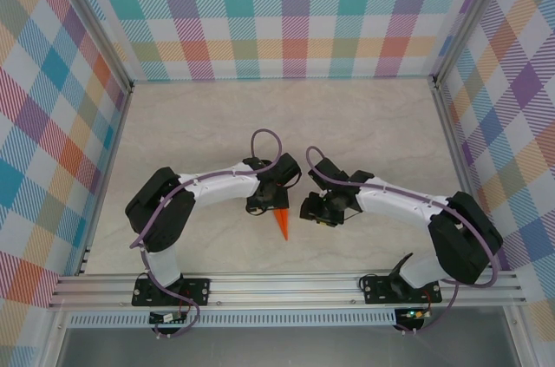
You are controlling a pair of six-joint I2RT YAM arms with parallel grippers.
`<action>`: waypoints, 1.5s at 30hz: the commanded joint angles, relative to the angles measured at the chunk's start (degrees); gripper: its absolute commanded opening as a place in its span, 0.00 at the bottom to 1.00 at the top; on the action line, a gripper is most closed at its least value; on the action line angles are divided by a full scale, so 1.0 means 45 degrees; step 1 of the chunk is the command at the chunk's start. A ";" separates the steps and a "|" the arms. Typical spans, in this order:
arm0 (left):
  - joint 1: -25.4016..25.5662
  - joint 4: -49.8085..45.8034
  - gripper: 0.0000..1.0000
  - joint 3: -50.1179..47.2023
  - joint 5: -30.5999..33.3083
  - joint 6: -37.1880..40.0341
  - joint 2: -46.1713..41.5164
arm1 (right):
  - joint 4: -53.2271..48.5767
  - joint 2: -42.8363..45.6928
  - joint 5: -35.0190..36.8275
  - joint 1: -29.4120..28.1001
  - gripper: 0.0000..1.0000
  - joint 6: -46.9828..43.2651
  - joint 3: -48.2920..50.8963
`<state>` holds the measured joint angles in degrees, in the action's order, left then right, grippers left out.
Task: Fold a paper plane with a square sheet of paper (pick it up from the middle)
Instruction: Turn over a paper plane at the center of the table.
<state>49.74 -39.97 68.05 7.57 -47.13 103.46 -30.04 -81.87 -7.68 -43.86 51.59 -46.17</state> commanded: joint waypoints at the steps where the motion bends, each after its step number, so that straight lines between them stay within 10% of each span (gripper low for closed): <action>1: -0.0160 -0.0111 0.69 -0.0043 0.0134 -0.0117 -0.0449 | 0.0124 0.0673 0.0424 0.0092 0.47 -0.0100 0.0658; 19: -0.0388 -0.0689 0.64 0.0545 0.0645 -0.0597 -0.0759 | 0.2362 0.0925 -0.0582 0.0577 0.50 -0.0372 0.1780; 34: -0.0575 0.0086 0.16 -0.1118 0.1021 -0.0678 -0.2362 | 0.4385 -0.0185 -0.2589 0.0566 0.50 -0.0578 0.1336; 45: -0.0894 0.0658 0.13 -0.2202 0.0778 -0.0574 -0.2991 | 0.5640 -0.1879 -0.3586 0.0493 0.52 -0.0814 0.0372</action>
<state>46.61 -37.93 58.87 11.18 -50.11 91.74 -7.44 -88.62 -21.23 -41.56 49.60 -42.35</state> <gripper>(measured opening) 0.135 0.522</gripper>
